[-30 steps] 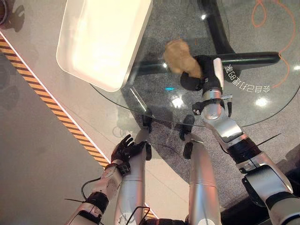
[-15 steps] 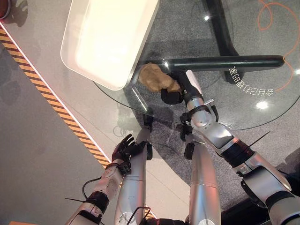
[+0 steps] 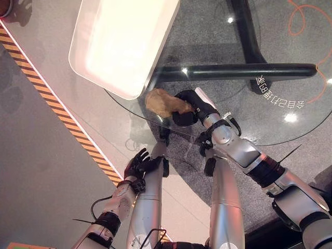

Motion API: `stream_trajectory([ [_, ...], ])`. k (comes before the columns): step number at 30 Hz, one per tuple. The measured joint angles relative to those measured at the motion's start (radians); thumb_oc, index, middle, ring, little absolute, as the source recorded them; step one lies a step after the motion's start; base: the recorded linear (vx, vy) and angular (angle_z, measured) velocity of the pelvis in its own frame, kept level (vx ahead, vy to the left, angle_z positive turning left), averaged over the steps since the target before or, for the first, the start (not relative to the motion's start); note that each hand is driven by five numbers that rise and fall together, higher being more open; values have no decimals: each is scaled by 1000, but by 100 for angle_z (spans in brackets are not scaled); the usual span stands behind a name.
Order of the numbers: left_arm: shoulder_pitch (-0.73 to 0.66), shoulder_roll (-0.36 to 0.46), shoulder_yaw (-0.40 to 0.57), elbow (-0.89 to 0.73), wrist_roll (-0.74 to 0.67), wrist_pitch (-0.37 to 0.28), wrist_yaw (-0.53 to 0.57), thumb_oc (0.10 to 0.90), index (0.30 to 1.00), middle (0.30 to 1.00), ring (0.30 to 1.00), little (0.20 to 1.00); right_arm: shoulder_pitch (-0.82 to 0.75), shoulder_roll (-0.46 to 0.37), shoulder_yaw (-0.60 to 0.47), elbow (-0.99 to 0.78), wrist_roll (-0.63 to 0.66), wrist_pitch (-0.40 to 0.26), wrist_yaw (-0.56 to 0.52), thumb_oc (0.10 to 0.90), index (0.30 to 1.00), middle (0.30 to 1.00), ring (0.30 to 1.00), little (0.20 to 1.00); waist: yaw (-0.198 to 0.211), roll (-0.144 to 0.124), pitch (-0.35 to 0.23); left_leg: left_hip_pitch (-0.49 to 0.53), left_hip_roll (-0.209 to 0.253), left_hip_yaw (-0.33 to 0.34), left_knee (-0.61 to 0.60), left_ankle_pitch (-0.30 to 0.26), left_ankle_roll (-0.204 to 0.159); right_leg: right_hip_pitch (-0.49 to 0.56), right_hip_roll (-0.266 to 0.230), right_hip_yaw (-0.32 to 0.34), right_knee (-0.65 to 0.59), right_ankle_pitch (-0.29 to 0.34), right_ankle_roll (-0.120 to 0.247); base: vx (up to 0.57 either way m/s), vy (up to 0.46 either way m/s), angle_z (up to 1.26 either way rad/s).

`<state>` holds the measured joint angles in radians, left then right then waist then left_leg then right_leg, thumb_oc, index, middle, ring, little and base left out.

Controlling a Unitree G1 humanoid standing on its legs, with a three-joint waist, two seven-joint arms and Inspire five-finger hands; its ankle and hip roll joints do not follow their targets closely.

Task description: Wipe the table with a cloth and put it in the basket.

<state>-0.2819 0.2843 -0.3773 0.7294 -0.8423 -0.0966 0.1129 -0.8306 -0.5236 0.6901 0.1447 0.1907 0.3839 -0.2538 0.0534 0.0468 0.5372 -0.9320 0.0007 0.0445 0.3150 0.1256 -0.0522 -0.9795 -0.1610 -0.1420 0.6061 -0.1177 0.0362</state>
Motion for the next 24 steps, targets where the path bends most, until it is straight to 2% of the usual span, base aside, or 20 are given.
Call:
stream_trajectory([
  [10, -1, 3, 0, -2, -2, 0, 0, 800, 900, 900, 900, 900, 0, -6, -28, -1, -41, 1, -81, 100, 300, 300, 300, 200, -2, 0, 0, -6, -1, 0, 3, 0, 0, -5, -1, 1, 0, 0, 0, 0, 0, 0],
  [24, -1, 11, -1, -1, -3, -2, 1, 800, 900, 900, 900, 900, -1, -24, -144, 27, -73, 27, -280, 100, 300, 300, 300, 200, -4, -1, 0, -20, -3, 3, 23, -8, 8, -12, -2, 11, -1, 1, 1, 0, 0, 0],
])
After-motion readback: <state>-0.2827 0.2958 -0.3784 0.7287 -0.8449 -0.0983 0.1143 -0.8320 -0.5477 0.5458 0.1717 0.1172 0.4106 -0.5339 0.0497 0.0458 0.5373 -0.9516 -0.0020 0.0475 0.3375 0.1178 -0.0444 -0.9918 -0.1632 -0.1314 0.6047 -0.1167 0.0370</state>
